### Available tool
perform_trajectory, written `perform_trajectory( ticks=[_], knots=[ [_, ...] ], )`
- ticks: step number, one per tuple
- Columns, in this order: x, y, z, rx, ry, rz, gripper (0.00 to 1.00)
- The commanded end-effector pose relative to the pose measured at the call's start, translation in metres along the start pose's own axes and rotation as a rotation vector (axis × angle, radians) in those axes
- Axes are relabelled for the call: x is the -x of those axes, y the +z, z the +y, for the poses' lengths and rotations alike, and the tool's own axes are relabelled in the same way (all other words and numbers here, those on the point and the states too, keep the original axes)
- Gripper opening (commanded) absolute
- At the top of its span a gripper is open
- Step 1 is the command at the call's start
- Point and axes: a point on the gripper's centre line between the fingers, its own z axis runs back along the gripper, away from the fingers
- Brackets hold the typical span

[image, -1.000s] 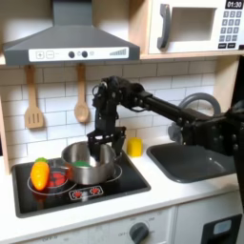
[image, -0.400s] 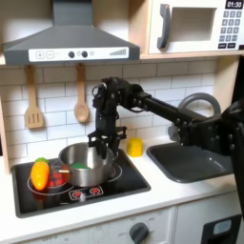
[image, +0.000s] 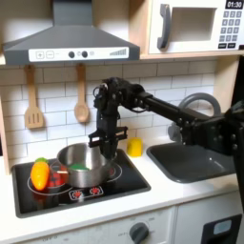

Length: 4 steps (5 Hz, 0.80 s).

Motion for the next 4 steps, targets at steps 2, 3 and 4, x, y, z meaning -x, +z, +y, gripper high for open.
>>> perform_trajectory(
  ticks=[2, 3, 4],
  knots=[
    [0.023, 0.0, -0.01, 0.026, -0.03, 0.029, 0.0],
    [0.033, 0.002, -0.016, 0.027, -0.052, 0.03, 0.0],
    [0.043, 0.003, -0.021, 0.031, -0.066, 0.033, 0.0]
  ],
)
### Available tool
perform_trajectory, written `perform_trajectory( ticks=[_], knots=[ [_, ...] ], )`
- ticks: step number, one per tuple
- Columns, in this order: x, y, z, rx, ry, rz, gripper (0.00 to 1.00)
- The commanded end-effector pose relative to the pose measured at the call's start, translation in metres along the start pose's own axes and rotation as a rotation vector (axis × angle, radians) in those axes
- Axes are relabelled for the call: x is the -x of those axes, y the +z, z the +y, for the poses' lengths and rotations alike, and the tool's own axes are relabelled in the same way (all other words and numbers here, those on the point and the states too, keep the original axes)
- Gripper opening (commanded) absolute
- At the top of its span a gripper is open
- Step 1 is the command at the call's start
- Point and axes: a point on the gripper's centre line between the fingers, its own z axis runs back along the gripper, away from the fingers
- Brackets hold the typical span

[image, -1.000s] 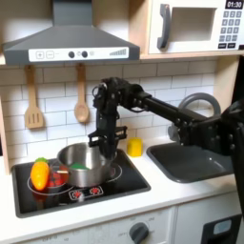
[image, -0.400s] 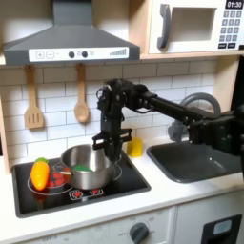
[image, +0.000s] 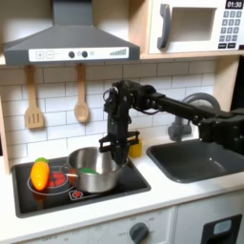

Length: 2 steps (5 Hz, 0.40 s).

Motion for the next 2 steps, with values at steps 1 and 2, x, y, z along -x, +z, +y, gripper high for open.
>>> perform_trajectory(
  ticks=[1, 2],
  knots=[
    [0.016, 0.0031, -0.0149, 0.016, -0.035, 0.003, 0.0],
    [0.0208, 0.0027, -0.0185, 0.017, -0.047, 0.012, 0.0]
  ],
)
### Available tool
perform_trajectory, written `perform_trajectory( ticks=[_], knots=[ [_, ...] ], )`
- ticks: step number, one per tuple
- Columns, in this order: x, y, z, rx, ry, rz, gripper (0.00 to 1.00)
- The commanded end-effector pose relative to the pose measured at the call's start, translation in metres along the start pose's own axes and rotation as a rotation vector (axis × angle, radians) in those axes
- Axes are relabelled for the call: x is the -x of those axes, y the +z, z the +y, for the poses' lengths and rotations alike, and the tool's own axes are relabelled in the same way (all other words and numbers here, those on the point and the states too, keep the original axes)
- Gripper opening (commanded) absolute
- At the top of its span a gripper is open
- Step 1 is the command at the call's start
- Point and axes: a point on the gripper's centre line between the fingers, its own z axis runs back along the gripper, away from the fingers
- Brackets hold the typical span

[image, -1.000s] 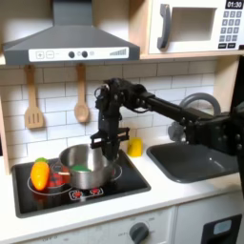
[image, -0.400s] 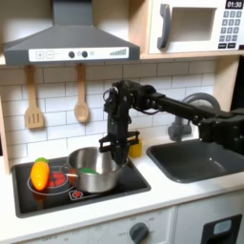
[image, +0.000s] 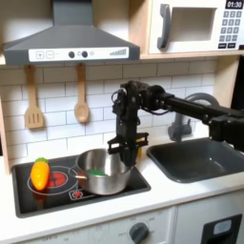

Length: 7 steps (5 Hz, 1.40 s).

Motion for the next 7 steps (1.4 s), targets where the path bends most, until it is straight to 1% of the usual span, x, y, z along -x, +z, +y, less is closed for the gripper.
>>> perform_trajectory(
  ticks=[1, 2, 3, 4, 6, 7],
  knots=[
    [0.007, 0.0, -0.009, 0.005, -0.026, 0.008, 0.0],
    [0.01, 0.001, -0.015, 0.008, -0.043, 0.011, 0.0],
    [0.014, 0.001, -0.017, 0.005, -0.047, 0.017, 0.0],
    [0.017, 0.004, -0.022, 0.015, -0.062, 0.012, 0.0],
    [0.02, 0.003, -0.025, 0.017, -0.071, 0.018, 0.0],
    [0.016, 0.006, -0.022, 0.013, -0.074, 0.021, 1.0]
  ],
)
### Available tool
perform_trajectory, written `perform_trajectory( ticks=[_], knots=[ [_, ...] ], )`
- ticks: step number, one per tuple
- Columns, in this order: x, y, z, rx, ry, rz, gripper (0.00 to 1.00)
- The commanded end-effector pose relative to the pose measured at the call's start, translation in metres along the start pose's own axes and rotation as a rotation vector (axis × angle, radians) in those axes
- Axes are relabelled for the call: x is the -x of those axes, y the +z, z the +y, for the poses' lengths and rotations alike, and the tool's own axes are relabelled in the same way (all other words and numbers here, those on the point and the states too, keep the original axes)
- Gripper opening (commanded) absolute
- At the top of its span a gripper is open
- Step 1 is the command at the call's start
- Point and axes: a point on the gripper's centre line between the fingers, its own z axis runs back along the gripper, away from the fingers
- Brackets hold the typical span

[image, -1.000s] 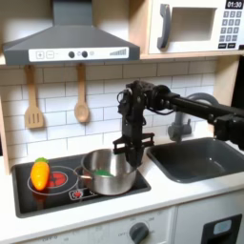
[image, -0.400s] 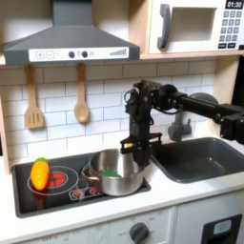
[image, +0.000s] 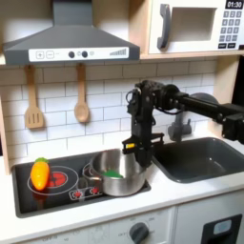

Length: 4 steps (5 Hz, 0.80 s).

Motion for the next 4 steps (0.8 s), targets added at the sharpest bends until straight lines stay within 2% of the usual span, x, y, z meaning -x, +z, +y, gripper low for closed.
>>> perform_trajectory(
  ticks=[1, 2, 3, 4],
  knots=[
    [-0.003, 0.012, 0.001, 0.03, -0.01, -0.005, 1.0],
    [-0.005, 0.031, -0.004, 0.037, -0.019, -0.035, 1.0],
    [-0.004, 0.035, -0.001, 0.046, 0.01, -0.036, 1.0],
    [-0.002, 0.033, 0.007, 0.031, 0.076, -0.018, 1.0]
  ],
)
